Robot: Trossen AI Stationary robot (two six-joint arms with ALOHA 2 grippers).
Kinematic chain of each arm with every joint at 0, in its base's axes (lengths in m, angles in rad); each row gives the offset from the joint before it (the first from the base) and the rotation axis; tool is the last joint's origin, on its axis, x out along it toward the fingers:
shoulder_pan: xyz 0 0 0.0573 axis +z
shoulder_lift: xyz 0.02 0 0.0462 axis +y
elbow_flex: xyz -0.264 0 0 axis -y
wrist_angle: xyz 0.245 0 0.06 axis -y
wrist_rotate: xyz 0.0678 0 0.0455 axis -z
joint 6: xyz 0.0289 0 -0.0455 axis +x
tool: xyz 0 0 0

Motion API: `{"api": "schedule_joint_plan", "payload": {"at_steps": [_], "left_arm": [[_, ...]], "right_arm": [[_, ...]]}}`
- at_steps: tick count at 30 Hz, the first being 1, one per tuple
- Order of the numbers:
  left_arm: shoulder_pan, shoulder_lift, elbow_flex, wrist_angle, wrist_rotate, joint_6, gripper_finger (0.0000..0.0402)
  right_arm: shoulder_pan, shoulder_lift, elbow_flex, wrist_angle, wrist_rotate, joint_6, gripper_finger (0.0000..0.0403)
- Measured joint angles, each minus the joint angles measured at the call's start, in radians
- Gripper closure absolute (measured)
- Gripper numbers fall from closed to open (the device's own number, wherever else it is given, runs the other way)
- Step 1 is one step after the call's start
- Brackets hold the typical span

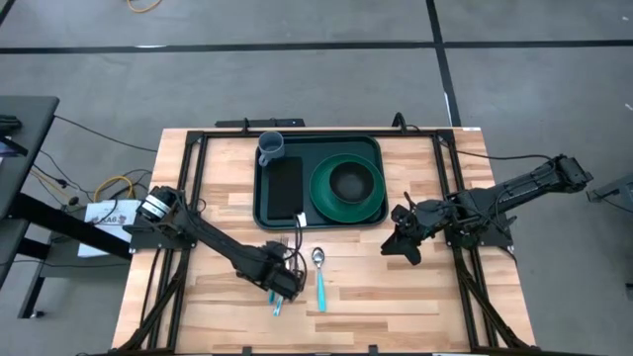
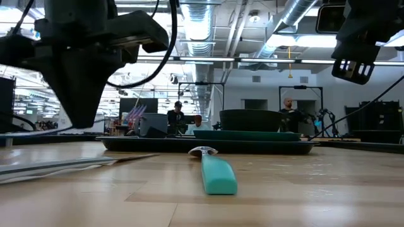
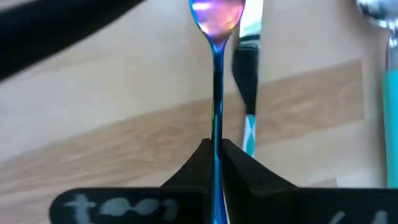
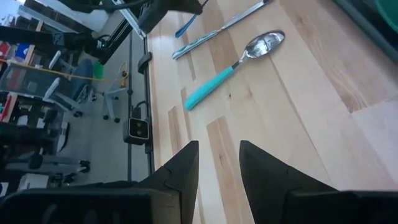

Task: Set up tray
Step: Put the blue fork on the black napkin

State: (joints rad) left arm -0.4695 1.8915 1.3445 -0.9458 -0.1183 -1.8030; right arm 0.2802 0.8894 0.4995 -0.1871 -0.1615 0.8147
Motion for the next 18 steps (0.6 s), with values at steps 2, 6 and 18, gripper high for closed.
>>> {"api": "schedule_joint_plan", "payload": {"at_steps": [2,6,18], "left_arm": [[0.021,0.000,0.018,-0.043,-0.011,0.000,0.0401],[0.078,-0.001,0.061,-0.145,-0.073,0.000,0.0401],[0.415,-0.180,0.032,-0.207,-0.148,0.296,0.0401]], "right_arm": [[0.000,0.000,0.000,0.000,-0.008,-0.002,0.0294],[0.002,0.000,0.000,-0.014,-0.032,-0.005,0.0294],[0.029,0.000,0.000,-0.040,-0.050,-0.011,0.0294]]}}
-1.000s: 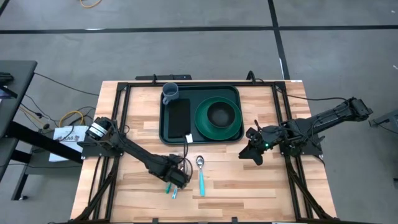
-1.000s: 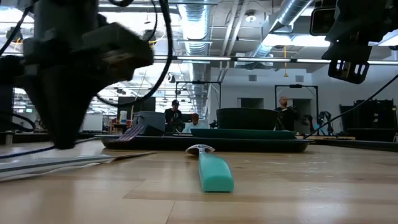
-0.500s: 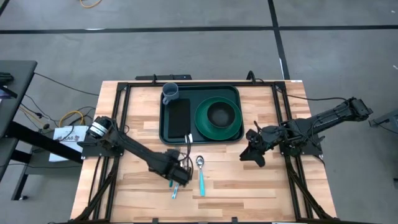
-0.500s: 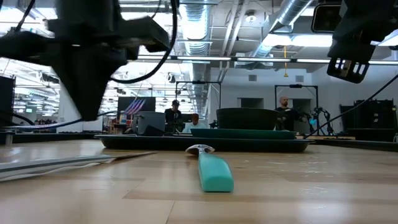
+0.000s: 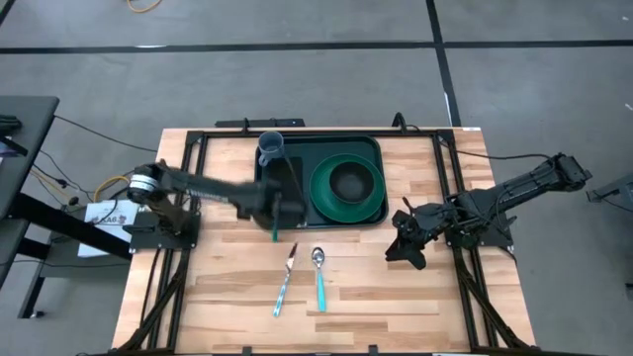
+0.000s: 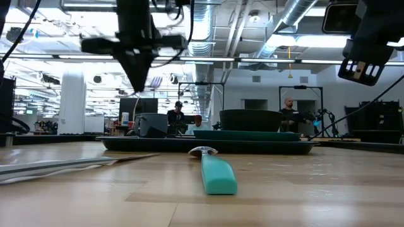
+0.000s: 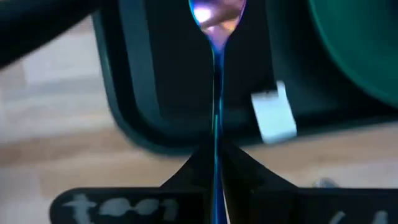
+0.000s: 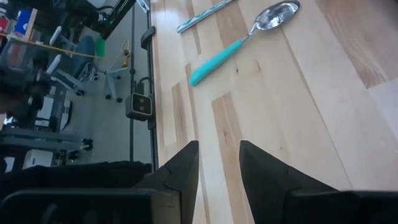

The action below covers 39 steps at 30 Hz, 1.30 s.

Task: Set up tray
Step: Put the blue fork on the black napkin

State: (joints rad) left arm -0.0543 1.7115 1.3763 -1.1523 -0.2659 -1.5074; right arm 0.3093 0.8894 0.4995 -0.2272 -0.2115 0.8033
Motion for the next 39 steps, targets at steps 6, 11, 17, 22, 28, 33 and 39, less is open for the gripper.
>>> {"api": "schedule_joint_plan", "payload": {"at_steps": [6,11,17,22,28,33,39], "left_arm": [[0.202,-0.037,-0.092,0.118,0.063,0.167,0.0401],[0.306,-0.036,-0.147,0.262,0.150,0.270,0.0401],[0.369,-0.036,-0.219,0.324,0.211,0.304,0.0401],[0.382,-0.036,-0.263,0.348,0.227,0.316,0.0401],[0.389,-0.036,-0.283,0.415,0.216,0.327,0.0401],[0.405,-0.024,-0.316,0.441,0.223,0.323,0.0401],[0.407,-0.024,-0.339,0.490,0.186,0.323,0.0401]], "right_arm": [[0.000,0.000,0.000,0.001,0.000,0.000,0.0294],[-0.001,0.000,0.000,0.000,0.001,0.001,0.0294],[-0.001,0.000,0.000,-0.001,0.003,0.008,0.0294],[-0.003,0.000,0.000,0.000,0.003,0.009,0.0294],[-0.003,0.000,0.000,0.000,0.003,0.010,0.0294],[-0.003,0.000,0.000,0.001,0.003,0.010,0.0294],[-0.003,0.000,0.000,0.003,0.003,0.022,0.0294]]}}
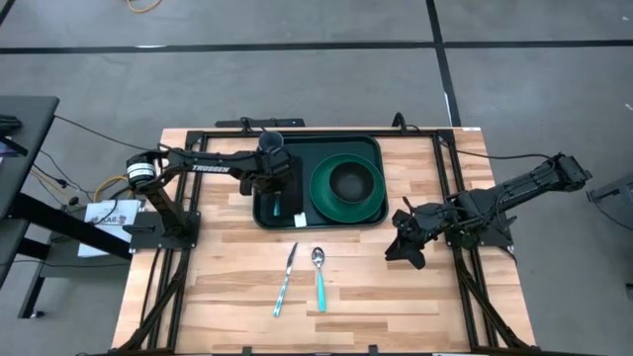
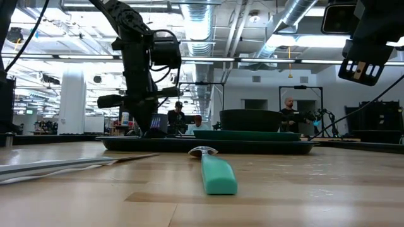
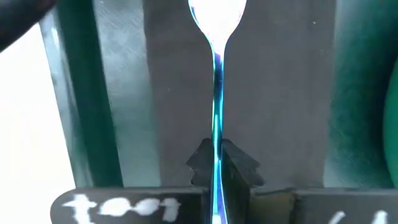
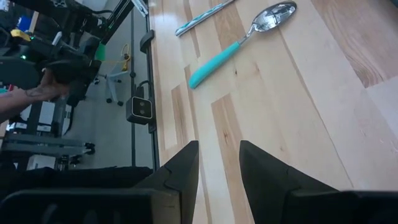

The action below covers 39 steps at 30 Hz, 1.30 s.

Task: Set up tray
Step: Put the blue fork on the black napkin, then put the blue spoon to the right of the blue fork on the black napkin

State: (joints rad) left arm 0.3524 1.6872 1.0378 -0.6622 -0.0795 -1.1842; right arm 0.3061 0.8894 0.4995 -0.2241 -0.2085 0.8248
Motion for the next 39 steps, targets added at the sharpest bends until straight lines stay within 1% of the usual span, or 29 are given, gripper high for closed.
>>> {"api": "schedule_joint_plan", "payload": {"at_steps": [5,18,23,27,30,34,36,39], "left_arm": [[0.003,0.000,0.000,0.002,-0.009,0.007,0.0392],[0.003,0.000,0.000,0.000,-0.009,0.010,0.0340],[0.003,0.000,0.002,-0.002,0.024,0.015,0.0321],[-0.008,-0.001,0.053,-0.002,0.067,0.031,0.0320],[-0.053,-0.005,0.118,0.000,0.105,0.060,0.0320],[-0.167,-0.005,0.220,0.001,0.116,0.058,0.0320],[-0.241,-0.006,0.263,0.001,0.091,0.025,0.0319],[-0.359,-0.006,0.311,0.000,0.023,-0.064,0.0319]], "right_arm": [[0.000,0.000,0.000,0.000,0.000,0.006,0.0294],[0.000,0.000,0.000,0.000,0.000,0.014,0.0294],[0.000,0.000,0.000,0.000,0.000,0.014,0.0294],[0.000,0.000,0.000,0.000,-0.001,0.013,0.0294],[0.000,0.000,0.000,0.000,-0.001,0.009,0.0294],[0.000,0.000,0.000,0.000,-0.001,0.006,0.0294],[0.000,0.000,0.000,0.000,0.000,0.006,0.0294],[0.000,0.000,0.000,0.000,0.000,0.006,0.0294]]}}
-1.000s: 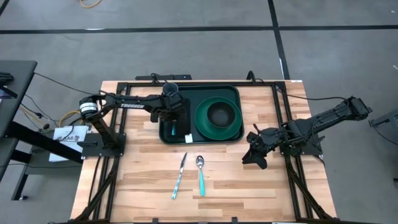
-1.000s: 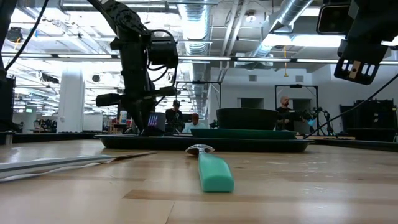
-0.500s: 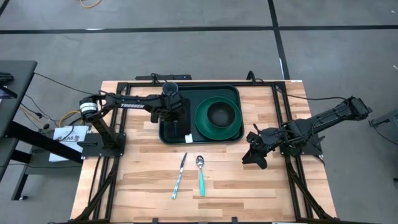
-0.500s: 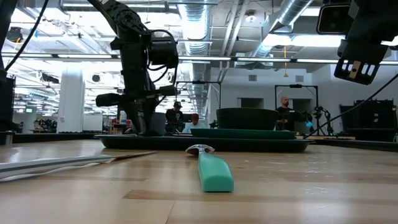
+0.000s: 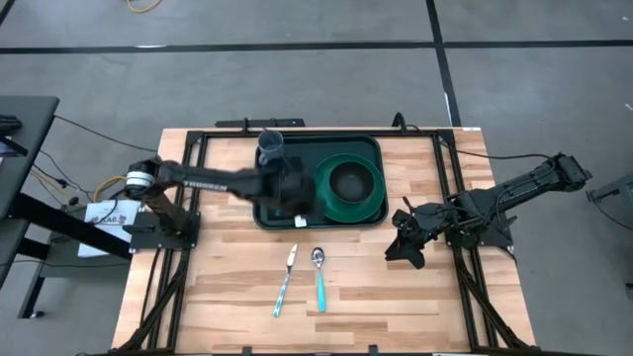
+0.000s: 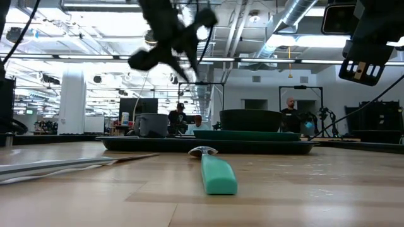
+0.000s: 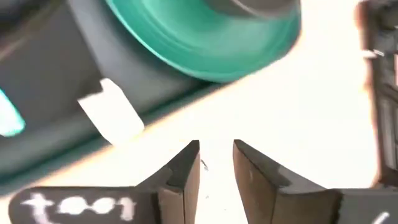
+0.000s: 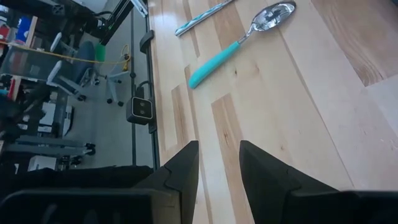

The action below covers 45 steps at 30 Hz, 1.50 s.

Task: Set up tray
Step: Put the blue spoon to the right of the blue fork on the black napkin

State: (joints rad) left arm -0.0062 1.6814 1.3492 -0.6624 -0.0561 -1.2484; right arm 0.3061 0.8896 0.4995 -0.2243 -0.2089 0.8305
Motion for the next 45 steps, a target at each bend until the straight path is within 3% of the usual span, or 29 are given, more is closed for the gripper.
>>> {"api": "schedule_joint_plan", "payload": {"at_steps": [9,15,22,33,37,45], "left_arm": [[-0.292,0.018,0.033,0.032,-0.137,-0.399,0.0319],[-0.378,0.060,0.030,0.032,-0.149,-0.498,0.0319],[-0.406,0.090,0.031,0.082,-0.132,-0.616,0.0319],[-0.406,0.208,0.032,0.216,-0.113,-0.676,0.0319],[-0.407,0.262,0.031,0.264,-0.092,-0.712,0.0322],[-0.404,0.304,0.041,0.251,-0.061,-0.703,0.0386]], "right_arm": [[0.000,0.000,0.000,0.000,0.000,0.000,0.0294],[0.000,0.024,-0.001,0.011,0.041,0.035,0.0294],[0.002,0.143,-0.001,0.062,0.051,0.163,0.0294],[0.018,0.318,0.003,0.335,0.046,0.204,0.0294],[0.022,0.337,0.001,0.359,0.025,0.210,0.0294],[0.019,0.317,0.000,0.331,-0.003,0.186,0.0294]]}}
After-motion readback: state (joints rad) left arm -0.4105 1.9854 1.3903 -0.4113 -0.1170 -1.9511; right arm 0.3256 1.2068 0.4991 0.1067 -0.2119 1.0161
